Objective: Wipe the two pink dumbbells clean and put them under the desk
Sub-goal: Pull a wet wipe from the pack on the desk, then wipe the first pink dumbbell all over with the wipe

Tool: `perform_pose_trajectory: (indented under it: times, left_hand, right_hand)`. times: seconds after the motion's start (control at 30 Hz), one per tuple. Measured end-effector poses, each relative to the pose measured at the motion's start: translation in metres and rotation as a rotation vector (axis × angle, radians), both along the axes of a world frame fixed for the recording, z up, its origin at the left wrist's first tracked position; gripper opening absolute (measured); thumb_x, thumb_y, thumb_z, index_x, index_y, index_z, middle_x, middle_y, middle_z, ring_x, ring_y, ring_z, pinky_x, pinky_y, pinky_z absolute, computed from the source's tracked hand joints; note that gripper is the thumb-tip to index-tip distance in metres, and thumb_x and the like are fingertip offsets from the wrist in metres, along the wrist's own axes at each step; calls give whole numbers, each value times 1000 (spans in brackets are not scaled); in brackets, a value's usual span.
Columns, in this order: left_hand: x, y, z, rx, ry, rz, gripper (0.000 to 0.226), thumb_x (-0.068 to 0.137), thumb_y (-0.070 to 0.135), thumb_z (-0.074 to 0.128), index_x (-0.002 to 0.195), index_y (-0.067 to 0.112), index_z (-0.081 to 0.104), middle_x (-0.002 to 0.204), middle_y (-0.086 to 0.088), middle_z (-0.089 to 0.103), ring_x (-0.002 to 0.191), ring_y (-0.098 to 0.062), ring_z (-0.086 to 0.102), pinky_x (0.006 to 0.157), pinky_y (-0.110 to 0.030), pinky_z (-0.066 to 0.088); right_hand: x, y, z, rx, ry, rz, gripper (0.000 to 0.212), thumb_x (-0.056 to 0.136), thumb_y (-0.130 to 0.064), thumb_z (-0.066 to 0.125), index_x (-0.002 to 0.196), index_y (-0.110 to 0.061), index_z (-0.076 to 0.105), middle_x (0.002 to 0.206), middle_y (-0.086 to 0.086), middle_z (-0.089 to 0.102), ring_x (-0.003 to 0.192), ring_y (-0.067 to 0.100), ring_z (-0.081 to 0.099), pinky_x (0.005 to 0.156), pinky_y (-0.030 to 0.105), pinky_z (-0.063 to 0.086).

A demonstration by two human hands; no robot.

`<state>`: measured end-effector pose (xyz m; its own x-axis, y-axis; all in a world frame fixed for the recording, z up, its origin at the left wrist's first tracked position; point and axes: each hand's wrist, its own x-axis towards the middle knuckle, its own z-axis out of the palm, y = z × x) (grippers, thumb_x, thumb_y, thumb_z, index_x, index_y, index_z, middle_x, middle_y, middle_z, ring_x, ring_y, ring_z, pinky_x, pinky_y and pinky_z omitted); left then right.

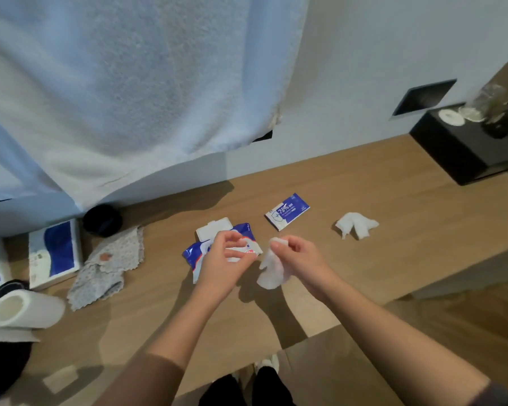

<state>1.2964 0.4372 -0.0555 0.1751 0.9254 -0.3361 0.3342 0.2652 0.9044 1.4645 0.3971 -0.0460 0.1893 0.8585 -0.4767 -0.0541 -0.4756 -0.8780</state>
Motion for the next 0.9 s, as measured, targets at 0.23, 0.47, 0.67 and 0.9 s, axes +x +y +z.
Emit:
perform_pose_trajectory:
  times: [0.23, 0.47, 0.67, 0.9]
  left_hand:
    - [14, -5, 12, 155, 17, -472, 10, 82, 20, 77, 88, 25, 70, 88, 13, 71, 84, 5, 63, 78, -14, 49]
    - [19, -37, 8, 153, 25, -716, 9, 89, 15, 66, 82, 19, 69, 78, 10, 70, 80, -6, 65, 72, -27, 54]
    - [39, -88, 7, 163, -12, -1117, 4, 85, 20, 74, 85, 21, 70, 81, 4, 70, 80, -12, 67, 77, -33, 56]
    - [63, -194, 1, 237, -61, -1476, 5, 87, 22, 72, 91, 19, 73, 84, 10, 71, 82, -3, 65, 76, -18, 54]
  right_hand:
    - [-5, -38, 17, -3, -118, -203, 26, 97, -32, 61, 83, -10, 62, 68, -1, 54, 59, 9, 47, 52, 20, 37]
    - [-29, -119, 15, -87, 2, -402, 31, 90, -41, 67, 91, -11, 70, 75, -2, 63, 66, 11, 56, 61, 22, 46]
    - [-40, -207, 9, -79, 31, -673, 21, 89, -35, 69, 92, -16, 75, 88, 3, 70, 85, 19, 63, 77, 32, 51]
    - [-61, -328, 5, -42, 38, -1013, 14, 92, -28, 69, 83, -20, 76, 85, 1, 69, 87, 19, 61, 78, 33, 47]
